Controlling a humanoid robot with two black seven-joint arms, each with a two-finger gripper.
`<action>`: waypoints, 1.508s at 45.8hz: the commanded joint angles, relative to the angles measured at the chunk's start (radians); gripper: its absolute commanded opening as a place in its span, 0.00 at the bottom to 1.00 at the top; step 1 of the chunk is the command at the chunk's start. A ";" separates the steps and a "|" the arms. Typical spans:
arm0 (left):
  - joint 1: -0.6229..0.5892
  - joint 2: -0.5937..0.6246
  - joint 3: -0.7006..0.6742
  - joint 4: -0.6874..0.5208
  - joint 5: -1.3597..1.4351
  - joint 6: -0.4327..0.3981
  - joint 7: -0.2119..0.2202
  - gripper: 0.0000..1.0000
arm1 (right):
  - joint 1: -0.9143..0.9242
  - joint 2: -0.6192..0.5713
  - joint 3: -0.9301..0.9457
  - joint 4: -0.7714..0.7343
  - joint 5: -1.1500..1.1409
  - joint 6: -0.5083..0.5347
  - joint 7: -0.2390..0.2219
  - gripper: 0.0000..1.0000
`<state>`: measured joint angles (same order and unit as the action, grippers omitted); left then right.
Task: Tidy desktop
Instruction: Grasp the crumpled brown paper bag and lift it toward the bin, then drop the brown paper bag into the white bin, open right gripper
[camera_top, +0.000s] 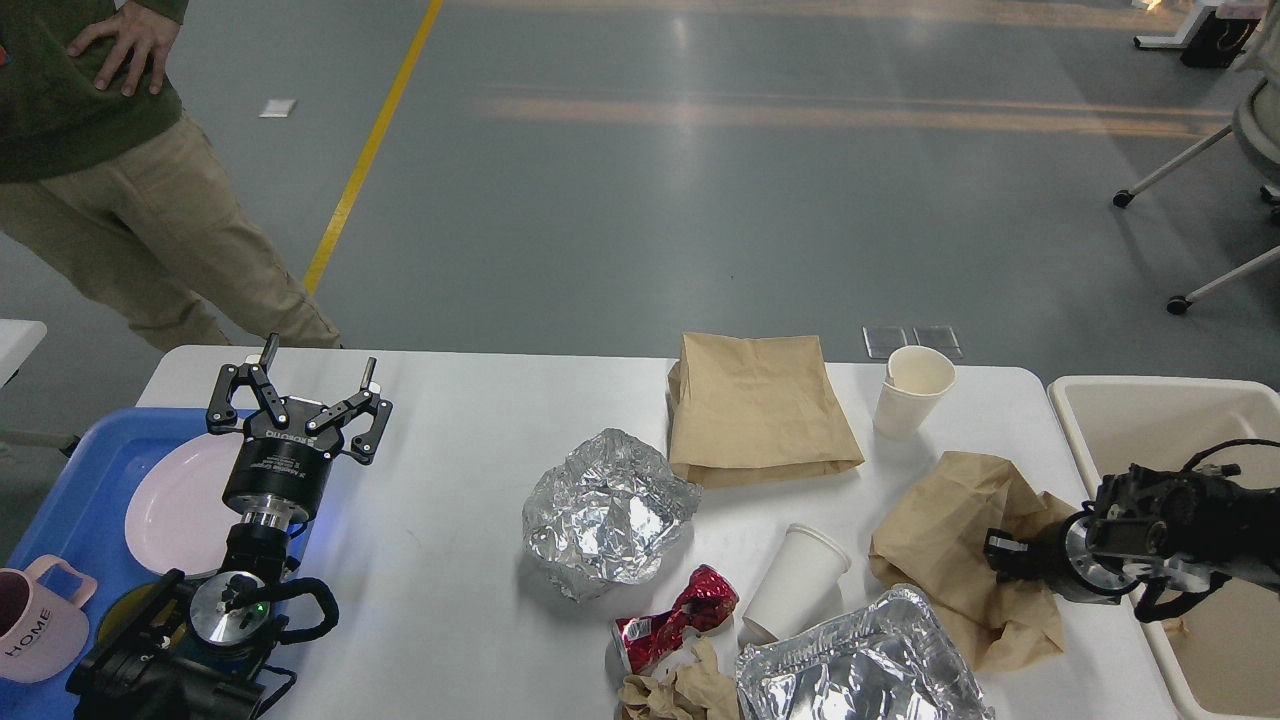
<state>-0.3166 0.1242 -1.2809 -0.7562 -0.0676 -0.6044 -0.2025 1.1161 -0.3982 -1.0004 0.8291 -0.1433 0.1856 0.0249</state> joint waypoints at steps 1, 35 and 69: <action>0.001 0.000 0.000 0.000 0.000 0.000 0.000 0.96 | 0.109 -0.074 -0.009 0.106 0.010 0.067 -0.023 0.00; 0.001 0.000 0.000 0.000 0.000 0.000 0.000 0.96 | 1.085 -0.321 -0.440 0.645 0.093 0.486 -0.160 0.00; 0.001 0.000 0.000 0.000 0.000 0.000 0.000 0.96 | 0.336 -0.507 -0.169 0.012 0.090 0.097 -0.178 0.00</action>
<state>-0.3168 0.1242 -1.2809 -0.7562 -0.0670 -0.6044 -0.2025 1.6897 -0.9138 -1.3015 0.9657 -0.0602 0.3736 -0.1512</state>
